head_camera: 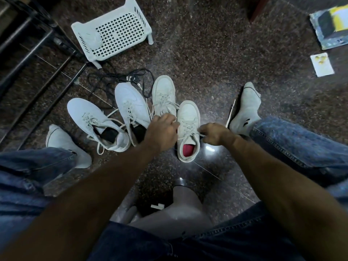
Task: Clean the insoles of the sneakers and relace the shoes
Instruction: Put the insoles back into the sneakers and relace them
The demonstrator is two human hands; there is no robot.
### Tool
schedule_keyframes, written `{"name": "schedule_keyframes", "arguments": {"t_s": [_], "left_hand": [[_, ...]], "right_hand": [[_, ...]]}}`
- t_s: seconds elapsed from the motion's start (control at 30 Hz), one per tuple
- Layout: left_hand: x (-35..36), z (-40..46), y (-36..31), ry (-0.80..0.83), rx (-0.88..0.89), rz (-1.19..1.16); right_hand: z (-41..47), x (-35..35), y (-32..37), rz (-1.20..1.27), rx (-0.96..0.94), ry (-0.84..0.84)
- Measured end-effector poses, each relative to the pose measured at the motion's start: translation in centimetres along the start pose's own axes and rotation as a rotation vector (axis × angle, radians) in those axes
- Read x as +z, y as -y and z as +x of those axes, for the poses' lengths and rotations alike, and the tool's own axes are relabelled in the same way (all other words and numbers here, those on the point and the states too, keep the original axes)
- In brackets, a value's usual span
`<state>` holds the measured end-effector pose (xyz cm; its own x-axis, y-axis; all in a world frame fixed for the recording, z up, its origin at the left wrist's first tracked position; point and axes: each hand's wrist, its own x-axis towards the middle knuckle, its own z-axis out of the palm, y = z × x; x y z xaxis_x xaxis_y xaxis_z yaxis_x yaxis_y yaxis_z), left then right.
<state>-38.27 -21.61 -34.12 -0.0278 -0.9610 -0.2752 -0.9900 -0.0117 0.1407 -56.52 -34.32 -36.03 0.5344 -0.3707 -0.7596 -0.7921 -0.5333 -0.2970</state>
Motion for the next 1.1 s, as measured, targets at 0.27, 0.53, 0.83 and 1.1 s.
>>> {"name": "schedule_keyframes", "arguments": {"t_s": [0.27,0.53,0.83,1.1], "left_hand": [[2.4,0.0,-3.7,0.168,-0.346,-0.362],[0.8,1.4,-0.9,0.118,-0.695,-1.522],[0.1,6.1,-5.2,-0.273,-1.203,-2.397],[3.5,5.4,-4.7,-0.167,-1.291,-1.978]], "right_hand": [[0.3,0.3,0.4,0.249,0.126,-0.042],[-1.0,-1.4,0.7,1.371,0.132,-0.214],[0.3,-0.8,3.5,2.240,0.047,-0.251],[2.1,0.4,-0.5,2.013,0.354,-0.441]]}}
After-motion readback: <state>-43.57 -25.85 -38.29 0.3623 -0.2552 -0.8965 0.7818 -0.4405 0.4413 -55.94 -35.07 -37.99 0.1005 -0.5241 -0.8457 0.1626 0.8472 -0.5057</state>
